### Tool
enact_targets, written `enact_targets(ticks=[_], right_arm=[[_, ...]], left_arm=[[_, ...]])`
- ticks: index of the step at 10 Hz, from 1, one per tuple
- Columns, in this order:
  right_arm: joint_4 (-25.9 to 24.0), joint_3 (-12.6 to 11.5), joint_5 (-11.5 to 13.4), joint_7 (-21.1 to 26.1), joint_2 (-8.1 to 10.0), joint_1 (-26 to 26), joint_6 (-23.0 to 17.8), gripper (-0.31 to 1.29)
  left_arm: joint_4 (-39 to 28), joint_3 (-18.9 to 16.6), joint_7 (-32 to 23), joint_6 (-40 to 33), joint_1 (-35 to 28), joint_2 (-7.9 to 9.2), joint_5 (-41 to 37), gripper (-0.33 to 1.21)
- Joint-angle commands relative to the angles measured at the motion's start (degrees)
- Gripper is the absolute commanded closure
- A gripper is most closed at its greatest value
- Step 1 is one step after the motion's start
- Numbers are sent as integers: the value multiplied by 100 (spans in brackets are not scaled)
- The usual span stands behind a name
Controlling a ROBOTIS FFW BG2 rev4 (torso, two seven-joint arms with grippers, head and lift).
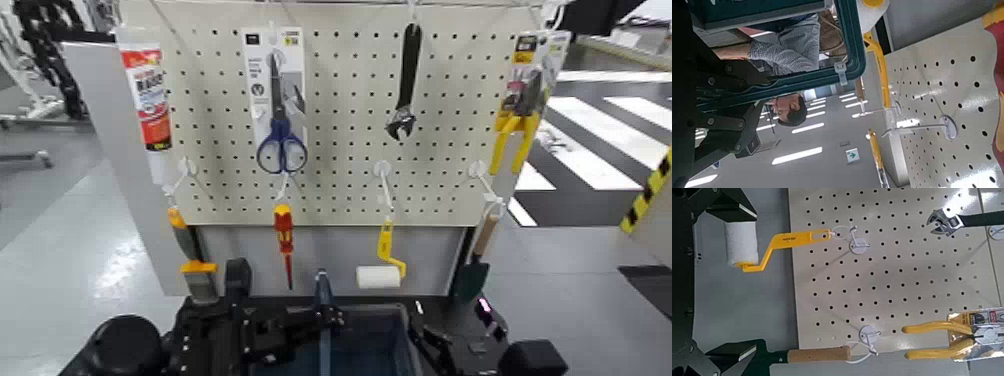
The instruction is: Place the crate on the table.
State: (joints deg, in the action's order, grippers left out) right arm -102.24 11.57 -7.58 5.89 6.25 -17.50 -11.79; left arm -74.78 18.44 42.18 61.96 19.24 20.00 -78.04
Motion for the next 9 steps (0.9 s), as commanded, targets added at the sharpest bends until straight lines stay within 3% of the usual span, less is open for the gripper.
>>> enact_targets(ticks=[1, 4, 6, 7, 8, 9], right_arm=[[28, 3, -16, 0, 8, 10, -33, 14], [55, 12, -42, -9, 16, 28, -60, 14], [55, 12, -60, -18, 25, 28, -69, 14], [55, 12, -68, -18, 25, 28, -69, 14], [55, 12, -95, -18, 25, 19, -69, 14], [55, 12, -95, -18, 25, 10, -69, 14]], left_arm=[[156, 72, 18, -18, 89, 4, 60, 119], [280, 152, 35, -97, 150, 4, 60, 115], [297, 143, 35, -220, 150, -22, 60, 78], [297, 116, 27, -316, 133, -22, 69, 44], [236, 64, -9, -316, 115, -40, 148, 19], [156, -33, -52, -308, 71, -57, 254, 9]])
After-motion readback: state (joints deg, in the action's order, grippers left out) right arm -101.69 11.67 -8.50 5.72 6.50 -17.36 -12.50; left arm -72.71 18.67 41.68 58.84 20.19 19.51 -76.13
